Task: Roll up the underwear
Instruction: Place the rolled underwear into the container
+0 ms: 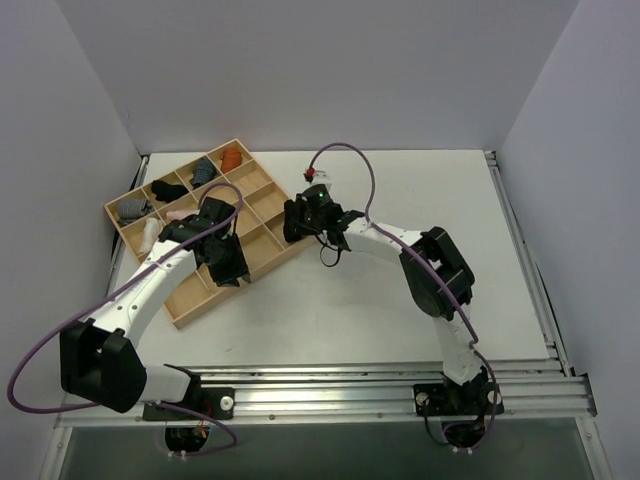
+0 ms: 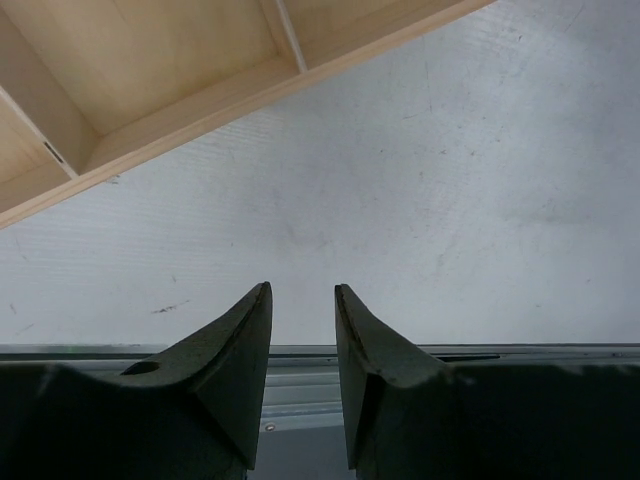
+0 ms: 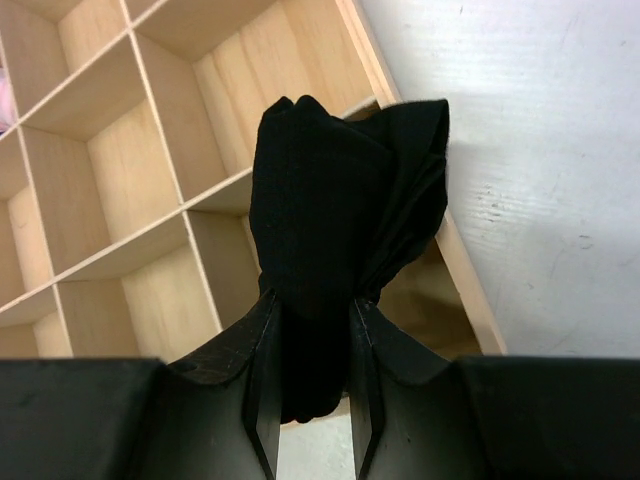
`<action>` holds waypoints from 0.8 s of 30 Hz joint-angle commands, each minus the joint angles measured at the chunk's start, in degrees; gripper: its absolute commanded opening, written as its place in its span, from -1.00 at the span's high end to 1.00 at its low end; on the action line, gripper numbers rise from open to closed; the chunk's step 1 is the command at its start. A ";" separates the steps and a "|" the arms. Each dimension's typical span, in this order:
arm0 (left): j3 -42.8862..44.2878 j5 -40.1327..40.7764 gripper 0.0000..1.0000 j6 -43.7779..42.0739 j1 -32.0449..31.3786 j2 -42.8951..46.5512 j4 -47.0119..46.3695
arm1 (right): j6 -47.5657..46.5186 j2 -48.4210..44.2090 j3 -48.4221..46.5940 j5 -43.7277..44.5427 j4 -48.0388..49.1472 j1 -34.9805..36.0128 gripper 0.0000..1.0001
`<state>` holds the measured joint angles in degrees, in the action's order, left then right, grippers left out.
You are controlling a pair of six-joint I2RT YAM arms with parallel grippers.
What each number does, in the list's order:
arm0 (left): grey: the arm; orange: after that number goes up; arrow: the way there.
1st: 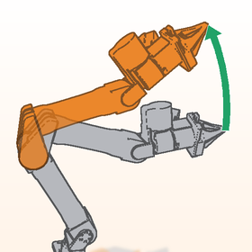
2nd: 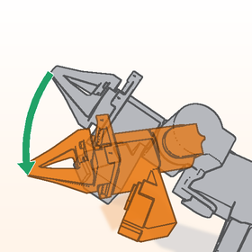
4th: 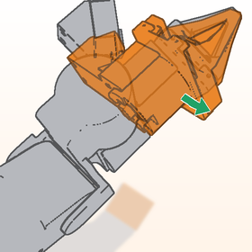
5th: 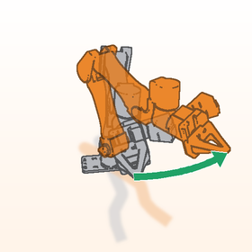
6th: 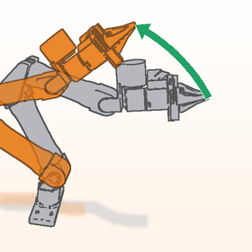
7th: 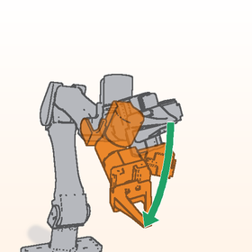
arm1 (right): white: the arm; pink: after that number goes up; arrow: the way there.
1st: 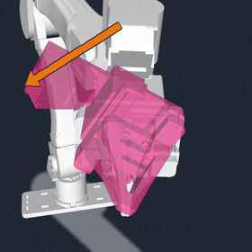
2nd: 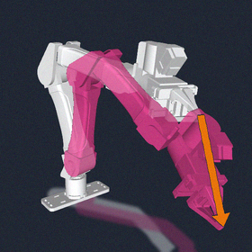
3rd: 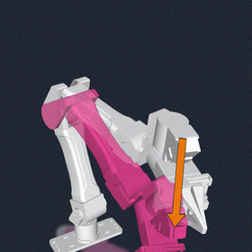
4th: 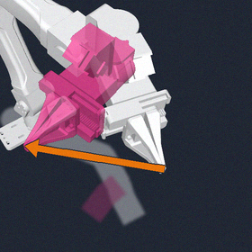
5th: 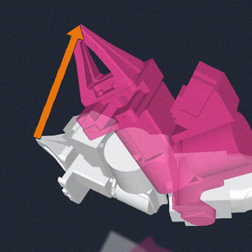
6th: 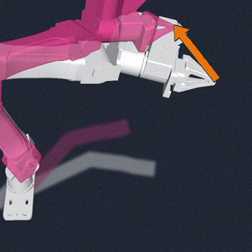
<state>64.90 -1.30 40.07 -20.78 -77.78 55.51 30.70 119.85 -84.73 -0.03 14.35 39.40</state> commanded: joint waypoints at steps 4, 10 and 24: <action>0.05 0.16 0.20 -0.26 1.09 0.52 1.89 | 5.60 4.07 -2.02 1.69 3.32 0.42 1.00; -0.74 0.07 0.20 -0.61 1.53 0.00 1.36 | 9.55 5.56 -1.14 3.11 1.30 1.30 1.00; 2.33 0.16 0.17 -1.75 2.32 -3.43 0.04 | 12.81 6.10 -3.34 8.82 -7.93 3.93 0.58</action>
<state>64.12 -1.32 39.55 -19.33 -80.20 56.58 42.24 125.27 -87.24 6.76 12.95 42.63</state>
